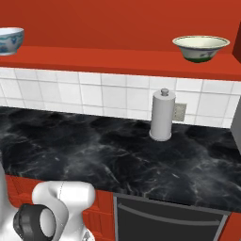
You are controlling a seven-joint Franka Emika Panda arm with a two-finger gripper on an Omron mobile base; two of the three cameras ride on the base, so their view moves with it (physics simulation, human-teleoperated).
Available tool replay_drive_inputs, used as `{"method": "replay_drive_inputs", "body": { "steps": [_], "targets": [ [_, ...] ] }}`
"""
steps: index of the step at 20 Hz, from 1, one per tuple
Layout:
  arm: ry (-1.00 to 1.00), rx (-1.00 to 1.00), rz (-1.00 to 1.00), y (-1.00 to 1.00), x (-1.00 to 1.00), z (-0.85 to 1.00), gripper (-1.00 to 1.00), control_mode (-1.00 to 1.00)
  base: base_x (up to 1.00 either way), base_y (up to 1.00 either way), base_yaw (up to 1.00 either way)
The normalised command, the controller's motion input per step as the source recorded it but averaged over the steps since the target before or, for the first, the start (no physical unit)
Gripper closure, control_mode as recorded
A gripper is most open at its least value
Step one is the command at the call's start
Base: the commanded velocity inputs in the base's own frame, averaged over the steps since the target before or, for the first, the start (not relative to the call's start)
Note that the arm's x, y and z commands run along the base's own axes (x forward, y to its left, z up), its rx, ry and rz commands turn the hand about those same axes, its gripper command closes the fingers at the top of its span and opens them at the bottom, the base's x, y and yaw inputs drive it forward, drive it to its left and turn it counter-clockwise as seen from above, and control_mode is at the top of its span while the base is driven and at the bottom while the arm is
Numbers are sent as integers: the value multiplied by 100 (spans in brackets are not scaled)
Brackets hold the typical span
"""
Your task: Move the bowls from the cabinet to the plates on the dining table.
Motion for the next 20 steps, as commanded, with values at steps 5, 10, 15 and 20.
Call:
{"method": "replay_drive_inputs", "body": {
  "steps": [5,10,15,20],
  "targets": [
    [-1,-2,-3,28,0,0,-100,-100,0,0,0],
    [0,-4,-12,24,2,-1,-100,-100,0,0,0],
    [0,-5,-18,18,9,-1,-100,-100,0,0,0],
    [0,-4,-19,15,13,-1,-100,-100,0,0,0]
  ]
}}
